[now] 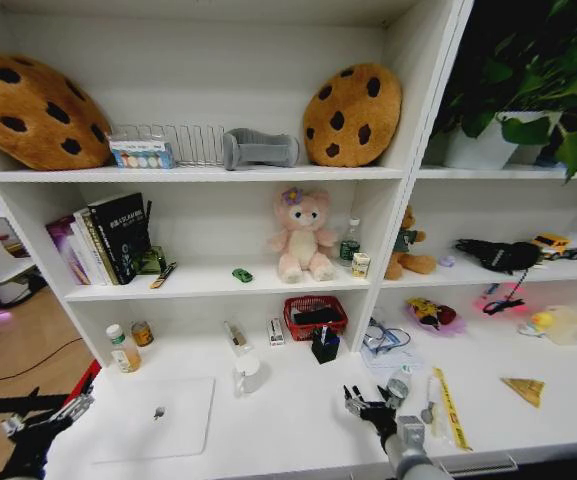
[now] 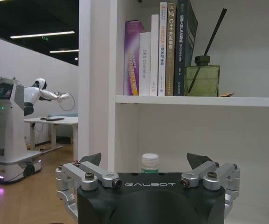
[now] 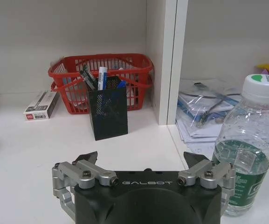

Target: Organize the objects on the table.

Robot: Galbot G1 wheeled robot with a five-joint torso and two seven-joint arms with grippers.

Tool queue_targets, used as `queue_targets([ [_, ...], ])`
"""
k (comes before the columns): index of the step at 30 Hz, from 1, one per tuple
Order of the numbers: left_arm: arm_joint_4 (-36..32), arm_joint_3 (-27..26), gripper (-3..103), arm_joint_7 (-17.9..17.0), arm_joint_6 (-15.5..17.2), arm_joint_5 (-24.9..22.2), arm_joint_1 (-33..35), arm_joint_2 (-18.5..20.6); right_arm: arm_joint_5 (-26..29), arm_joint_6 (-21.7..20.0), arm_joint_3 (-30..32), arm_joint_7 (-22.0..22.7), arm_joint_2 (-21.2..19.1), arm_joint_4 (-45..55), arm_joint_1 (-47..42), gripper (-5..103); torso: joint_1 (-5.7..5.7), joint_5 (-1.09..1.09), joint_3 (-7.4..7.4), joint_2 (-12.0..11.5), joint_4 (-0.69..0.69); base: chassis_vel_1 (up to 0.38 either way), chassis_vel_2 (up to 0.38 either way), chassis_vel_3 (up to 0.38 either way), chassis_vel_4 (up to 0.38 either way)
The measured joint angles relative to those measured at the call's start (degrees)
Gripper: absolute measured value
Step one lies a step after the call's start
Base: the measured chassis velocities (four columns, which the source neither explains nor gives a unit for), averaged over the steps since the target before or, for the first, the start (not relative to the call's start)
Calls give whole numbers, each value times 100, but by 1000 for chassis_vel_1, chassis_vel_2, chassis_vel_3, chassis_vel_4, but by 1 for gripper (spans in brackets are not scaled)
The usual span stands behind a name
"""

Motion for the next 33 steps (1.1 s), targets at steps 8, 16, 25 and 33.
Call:
queue_targets([
  [8, -10, -41, 100, 0, -3, -13, 7, -46, 506, -218, -43, 20, -32, -185, 205, 100, 0, 0, 0, 0, 0, 0, 0, 0, 0],
  [16, -14, -16, 100, 6, -12, -26, -19, -85, 600, -285, -44, 29, -42, -295, 174, 100, 0, 0, 0, 0, 0, 0, 0, 0, 0],
  [25, 28, -13, 100, 9, -29, -26, -27, -95, 666, -330, -116, 12, -27, -621, 395, 100, 0, 0, 0, 0, -1, 0, 0, 0, 0],
  [33, 30, -24, 100, 10, -39, -20, -32, -113, 801, -442, -311, -30, -64, -990, 833, 100, 0, 0, 0, 0, 0, 0, 0, 0, 0],
])
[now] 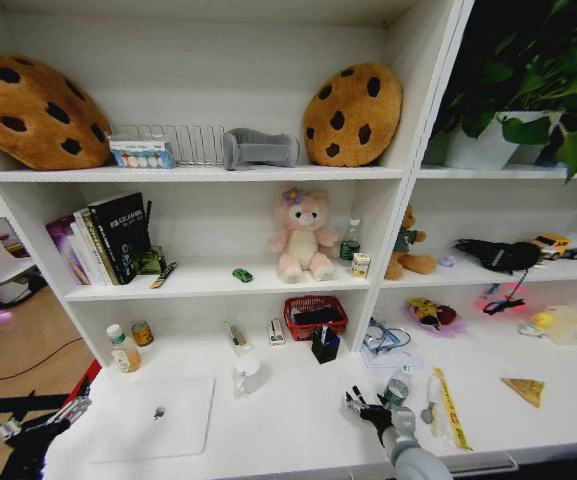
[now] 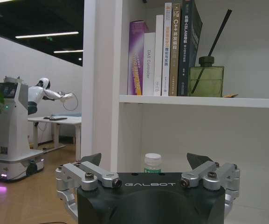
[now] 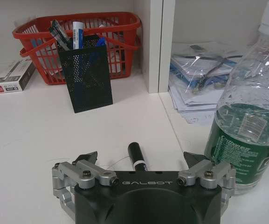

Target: Organize the objects on the table.

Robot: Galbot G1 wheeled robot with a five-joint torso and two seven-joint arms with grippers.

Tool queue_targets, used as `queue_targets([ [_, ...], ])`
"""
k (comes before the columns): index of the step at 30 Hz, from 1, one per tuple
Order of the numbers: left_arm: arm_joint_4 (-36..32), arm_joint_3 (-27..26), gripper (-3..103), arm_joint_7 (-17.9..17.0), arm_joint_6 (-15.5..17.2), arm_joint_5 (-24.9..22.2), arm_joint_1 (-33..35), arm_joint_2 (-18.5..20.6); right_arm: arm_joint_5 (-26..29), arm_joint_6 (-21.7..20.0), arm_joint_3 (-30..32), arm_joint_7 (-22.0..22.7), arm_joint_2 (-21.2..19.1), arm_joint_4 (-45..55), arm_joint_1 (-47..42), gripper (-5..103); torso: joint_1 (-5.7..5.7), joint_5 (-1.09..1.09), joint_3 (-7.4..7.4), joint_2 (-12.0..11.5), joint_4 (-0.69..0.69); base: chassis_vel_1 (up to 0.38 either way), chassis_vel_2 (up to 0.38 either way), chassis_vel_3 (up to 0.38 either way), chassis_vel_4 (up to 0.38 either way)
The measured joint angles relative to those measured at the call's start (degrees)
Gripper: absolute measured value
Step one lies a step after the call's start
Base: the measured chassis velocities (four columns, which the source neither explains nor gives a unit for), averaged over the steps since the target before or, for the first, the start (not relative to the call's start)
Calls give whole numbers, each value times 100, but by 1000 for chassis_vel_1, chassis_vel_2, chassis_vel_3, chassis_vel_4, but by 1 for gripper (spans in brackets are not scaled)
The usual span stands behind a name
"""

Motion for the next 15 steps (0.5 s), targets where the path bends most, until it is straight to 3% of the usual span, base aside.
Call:
queue_targets([
  [15, 12, -33, 100, -1, -19, -27, 5, 22, 19, -98, -126, -55, -101, -149, 92, 100, 0, 0, 0, 0, 0, 0, 0, 0, 0],
])
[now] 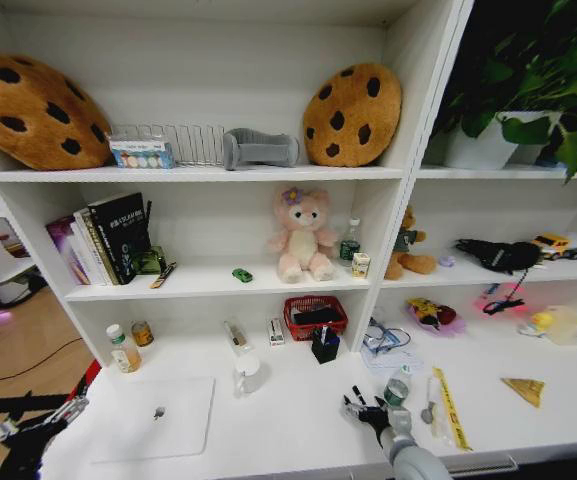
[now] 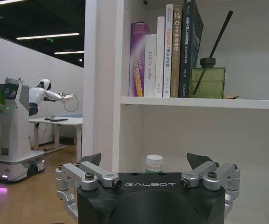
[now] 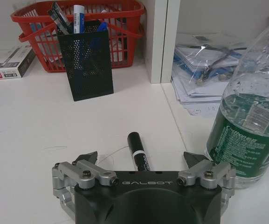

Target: Organize the objects on the table.

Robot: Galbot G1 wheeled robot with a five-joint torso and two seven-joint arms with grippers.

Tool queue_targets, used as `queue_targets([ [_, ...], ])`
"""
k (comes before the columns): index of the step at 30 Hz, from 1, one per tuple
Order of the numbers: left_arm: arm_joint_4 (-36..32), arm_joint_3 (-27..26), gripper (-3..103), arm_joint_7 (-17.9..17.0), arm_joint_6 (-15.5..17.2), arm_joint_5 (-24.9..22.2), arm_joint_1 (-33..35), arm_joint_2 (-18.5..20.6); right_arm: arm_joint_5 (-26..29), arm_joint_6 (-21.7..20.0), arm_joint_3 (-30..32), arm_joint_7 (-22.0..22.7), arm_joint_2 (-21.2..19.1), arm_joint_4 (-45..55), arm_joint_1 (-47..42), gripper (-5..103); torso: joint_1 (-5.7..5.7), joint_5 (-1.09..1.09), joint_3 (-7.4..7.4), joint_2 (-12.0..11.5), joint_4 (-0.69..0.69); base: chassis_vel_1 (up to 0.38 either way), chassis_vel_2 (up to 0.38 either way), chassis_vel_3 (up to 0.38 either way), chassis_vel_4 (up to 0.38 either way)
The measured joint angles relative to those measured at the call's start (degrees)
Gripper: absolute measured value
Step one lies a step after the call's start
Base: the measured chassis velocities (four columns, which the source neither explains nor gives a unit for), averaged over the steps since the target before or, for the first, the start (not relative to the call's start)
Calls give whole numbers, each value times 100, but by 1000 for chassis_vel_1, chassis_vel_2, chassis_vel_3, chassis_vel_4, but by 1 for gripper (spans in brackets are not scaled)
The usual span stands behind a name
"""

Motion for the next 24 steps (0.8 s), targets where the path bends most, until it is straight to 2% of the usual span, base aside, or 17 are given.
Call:
queue_targets([
  [3, 0, -3, 100, -1, 0, -12, 0, 10, 2, -31, -12, -8, -21, -9, 20, 103, 0, 0, 0, 0, 0, 0, 0, 0, 0],
  [5, 0, -11, 100, -1, 0, -22, 2, 16, 1, -51, -19, -20, -28, -17, 24, 100, 0, 0, 0, 0, 0, 0, 0, 0, 0],
  [7, 1, -30, 100, -2, 0, -39, 5, 21, -48, -78, -27, -61, -38, -19, 22, 92, 0, -1, 0, 0, 0, 0, 0, 0, 0],
  [8, 1, -30, 100, -2, 0, -39, 5, 21, -48, -78, -27, -61, -38, -19, 22, 92, 0, -1, 0, 0, 0, 0, 0, 0, 0],
  [11, 9, -42, 100, -2, 0, -52, 8, 23, -94, -78, -32, -88, -41, -16, 7, 75, 0, -2, -1, 0, 0, 0, 0, 0, 0],
  [12, 9, -42, 100, -2, 0, -52, 8, 23, -94, -78, -32, -88, -41, -16, 7, 75, 0, -2, -1, 0, 0, 0, 0, 0, 0],
  [15, 19, -44, 100, -3, -1, -54, 8, 23, -97, -75, -22, -88, -40, -14, -7, 58, 0, -2, -1, 1, 0, 0, 0, 0, 0],
  [16, 19, -44, 100, -3, -1, -54, 8, 23, -97, -75, -22, -88, -40, -14, -7, 58, 0, -2, -1, 1, 0, 0, 0, 0, 0],
  [18, 25, -45, 100, -6, -6, -55, -3, 22, -129, -55, -14, -108, -22, -20, -27, 48, 0, -1, -1, 1, 0, 0, 0, 0, 0],
  [20, 26, -45, 100, -8, -8, -56, -7, 21, -146, -50, -14, -115, -17, -26, -29, 48, 0, -1, -1, 1, 0, 0, 0, 0, 0],
  [21, 30, -45, 100, -12, -12, -60, -11, 19, -177, -37, -14, -129, -5, -36, -31, 42, 0, -1, -1, 0, 0, 0, 0, 0, 0],
  [22, 30, -45, 100, -12, -12, -60, -11, 19, -177, -37, -14, -129, -5, -36, -31, 42, 0, -1, -1, 0, 0, 0, 0, 0, 0],
  [23, 34, -45, 100, -16, -19, -64, -11, 19, -184, -32, -16, -139, 1, -37, -34, 32, -1, 0, -1, 0, 0, 0, 0, 0, 0],
  [24, 34, -45, 100, -16, -19, -64, -11, 19, -184, -32, -16, -139, 1, -37, -34, 32, -1, 0, -1, 0, 0, 0, 0, 0, 0],
])
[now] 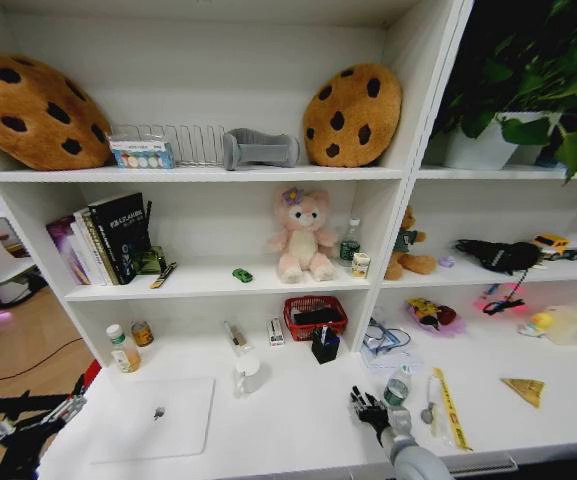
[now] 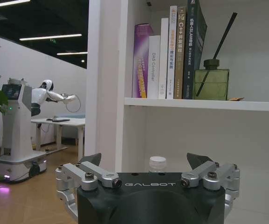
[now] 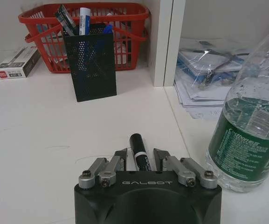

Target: Organize the objects on the table.

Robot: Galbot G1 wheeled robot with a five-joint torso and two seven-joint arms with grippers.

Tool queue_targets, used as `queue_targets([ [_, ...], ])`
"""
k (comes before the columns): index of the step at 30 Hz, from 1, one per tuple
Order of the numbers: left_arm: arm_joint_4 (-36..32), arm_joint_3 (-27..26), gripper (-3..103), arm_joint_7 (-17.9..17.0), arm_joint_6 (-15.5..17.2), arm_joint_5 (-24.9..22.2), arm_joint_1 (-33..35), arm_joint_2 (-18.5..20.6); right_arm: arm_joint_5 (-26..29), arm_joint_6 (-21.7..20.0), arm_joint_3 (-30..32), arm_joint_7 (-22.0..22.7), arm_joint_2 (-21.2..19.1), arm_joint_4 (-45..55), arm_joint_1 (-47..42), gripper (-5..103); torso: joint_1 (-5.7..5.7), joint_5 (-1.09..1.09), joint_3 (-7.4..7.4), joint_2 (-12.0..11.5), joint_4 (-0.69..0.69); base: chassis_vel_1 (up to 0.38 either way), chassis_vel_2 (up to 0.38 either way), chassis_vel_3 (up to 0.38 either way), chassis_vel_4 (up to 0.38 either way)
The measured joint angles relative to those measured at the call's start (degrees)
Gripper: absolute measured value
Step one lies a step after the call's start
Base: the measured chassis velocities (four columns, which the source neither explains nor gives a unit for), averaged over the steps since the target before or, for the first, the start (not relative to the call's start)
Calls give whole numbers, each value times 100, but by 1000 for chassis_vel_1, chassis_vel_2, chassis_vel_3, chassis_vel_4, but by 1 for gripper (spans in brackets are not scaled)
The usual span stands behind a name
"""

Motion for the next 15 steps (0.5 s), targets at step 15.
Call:
queue_targets([
  [15, 31, -16, 100, -28, -31, -26, -23, 12, -126, 45, 5, 9, -7, 109, -31, 11, 0, 2, 1, 0, -2, 0, 0, 0, 0],
])
